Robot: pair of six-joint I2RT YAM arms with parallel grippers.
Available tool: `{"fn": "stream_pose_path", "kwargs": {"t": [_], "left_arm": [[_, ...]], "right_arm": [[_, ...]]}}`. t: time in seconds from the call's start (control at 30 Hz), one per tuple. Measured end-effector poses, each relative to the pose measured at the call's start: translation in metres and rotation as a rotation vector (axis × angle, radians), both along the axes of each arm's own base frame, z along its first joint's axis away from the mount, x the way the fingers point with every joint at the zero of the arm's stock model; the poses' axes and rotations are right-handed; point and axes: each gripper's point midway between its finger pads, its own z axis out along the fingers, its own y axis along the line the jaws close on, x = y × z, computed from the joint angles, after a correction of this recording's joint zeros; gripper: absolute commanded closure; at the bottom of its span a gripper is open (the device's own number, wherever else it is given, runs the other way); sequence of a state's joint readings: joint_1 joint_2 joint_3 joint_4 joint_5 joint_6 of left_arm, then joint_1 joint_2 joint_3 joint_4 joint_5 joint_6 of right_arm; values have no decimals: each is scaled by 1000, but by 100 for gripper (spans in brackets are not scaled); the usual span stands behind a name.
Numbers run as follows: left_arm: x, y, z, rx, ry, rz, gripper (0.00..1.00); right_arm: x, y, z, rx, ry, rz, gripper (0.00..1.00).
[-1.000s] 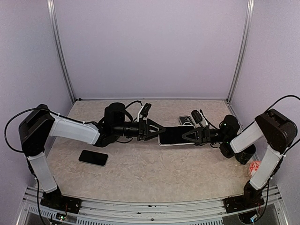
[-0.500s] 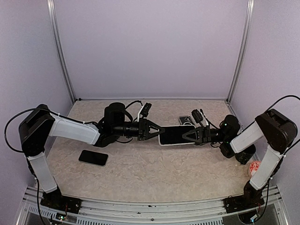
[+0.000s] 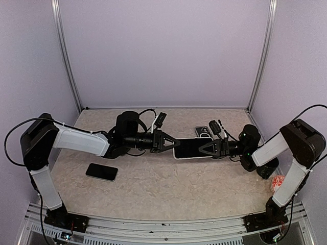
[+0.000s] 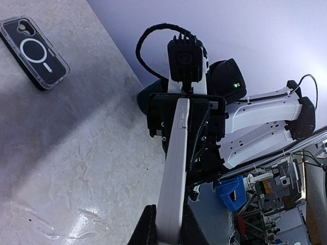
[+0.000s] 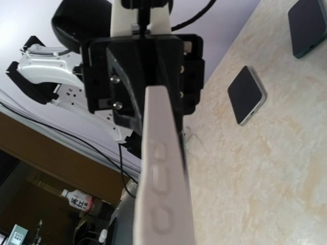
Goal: Put the phone into the phone case
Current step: Press the phone case against the phone.
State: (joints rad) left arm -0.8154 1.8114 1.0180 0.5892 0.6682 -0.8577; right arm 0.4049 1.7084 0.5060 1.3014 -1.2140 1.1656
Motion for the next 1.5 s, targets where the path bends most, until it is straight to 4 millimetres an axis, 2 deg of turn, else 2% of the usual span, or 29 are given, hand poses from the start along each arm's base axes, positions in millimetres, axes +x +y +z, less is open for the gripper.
{"fn": "stream_pose_path", "kwargs": {"t": [0.03,0.17,0.23,0.43,0.53,0.77,1.23,1.37,1.5], "left_arm": [[0,-1,0,6,-5,2,100],[1,-2,1,18,-23,5,67],[0,-3,-1,24,-24,12,57],[-5,-4,3,-9,0,1,47],[-6,-3,2,-16,8,3,45],[-12,-5,0,-16,10,-10,48],[-16,-5,-2,-17,13,-18,88],[-20,-6,0,-28,-6,-39,96],[-22,-7,1,-35,-13,-48,96]], "right_arm": [[0,0,0,-3,-5,-2,100],[0,-1,1,-12,-27,-9,100],[0,-1,2,-13,-35,-10,100],[-1,-2,9,-6,-60,-17,100],[-1,-2,15,1,-80,-27,100],[2,-4,24,7,-118,-61,100],[6,-5,21,-23,-130,-101,100],[5,-6,21,-41,-128,-106,100],[3,-9,22,-66,-155,-124,100]]}}
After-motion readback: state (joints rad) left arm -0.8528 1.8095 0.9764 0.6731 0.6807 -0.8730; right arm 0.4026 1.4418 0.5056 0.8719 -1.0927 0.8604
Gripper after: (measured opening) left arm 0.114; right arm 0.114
